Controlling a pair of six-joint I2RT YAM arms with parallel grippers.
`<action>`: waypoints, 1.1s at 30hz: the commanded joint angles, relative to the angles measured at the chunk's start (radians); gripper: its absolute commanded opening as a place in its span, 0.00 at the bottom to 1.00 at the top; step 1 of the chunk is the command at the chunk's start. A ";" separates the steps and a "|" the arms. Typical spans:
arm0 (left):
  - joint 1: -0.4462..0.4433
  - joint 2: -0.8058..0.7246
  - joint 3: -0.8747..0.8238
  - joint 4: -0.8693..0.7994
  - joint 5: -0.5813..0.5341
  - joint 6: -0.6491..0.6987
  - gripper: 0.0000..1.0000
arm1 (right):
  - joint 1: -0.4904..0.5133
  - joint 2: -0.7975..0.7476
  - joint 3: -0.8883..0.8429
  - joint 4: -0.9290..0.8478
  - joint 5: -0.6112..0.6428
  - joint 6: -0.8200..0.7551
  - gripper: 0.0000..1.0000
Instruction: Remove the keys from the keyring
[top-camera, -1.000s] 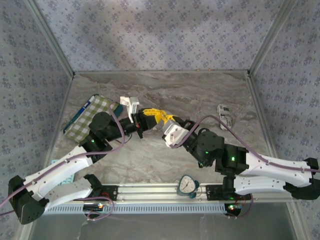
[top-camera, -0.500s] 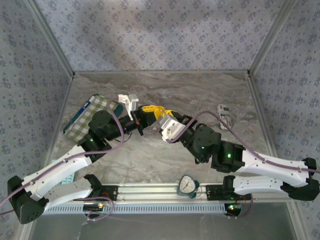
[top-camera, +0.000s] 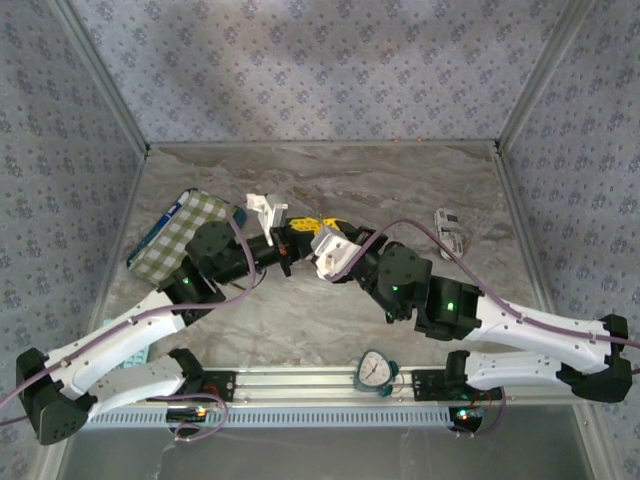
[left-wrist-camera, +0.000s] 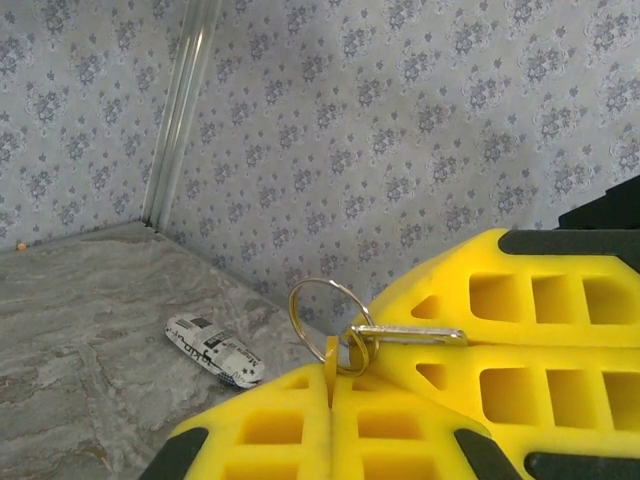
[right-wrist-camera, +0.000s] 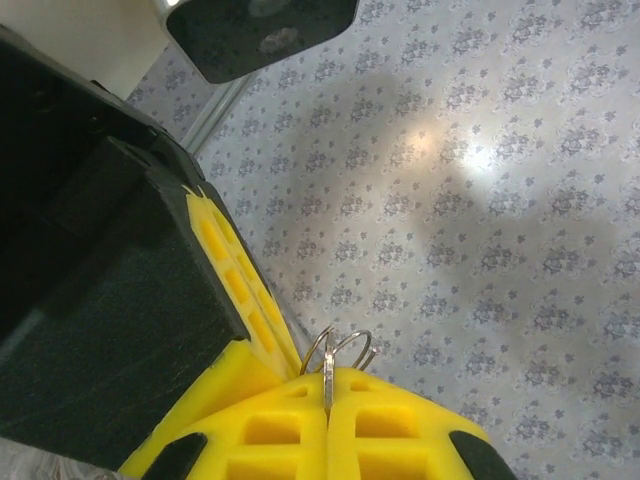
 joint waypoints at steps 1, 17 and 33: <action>-0.034 -0.021 0.026 -0.005 0.069 0.037 0.00 | 0.013 -0.002 -0.010 -0.073 -0.155 0.007 0.00; 0.002 -0.091 0.007 -0.047 0.052 0.023 0.00 | 0.038 -0.092 -0.014 -0.223 -0.131 -0.042 0.00; 0.002 -0.022 0.016 0.025 0.145 -0.056 0.00 | 0.054 0.000 -0.032 -0.109 -0.100 -0.077 0.00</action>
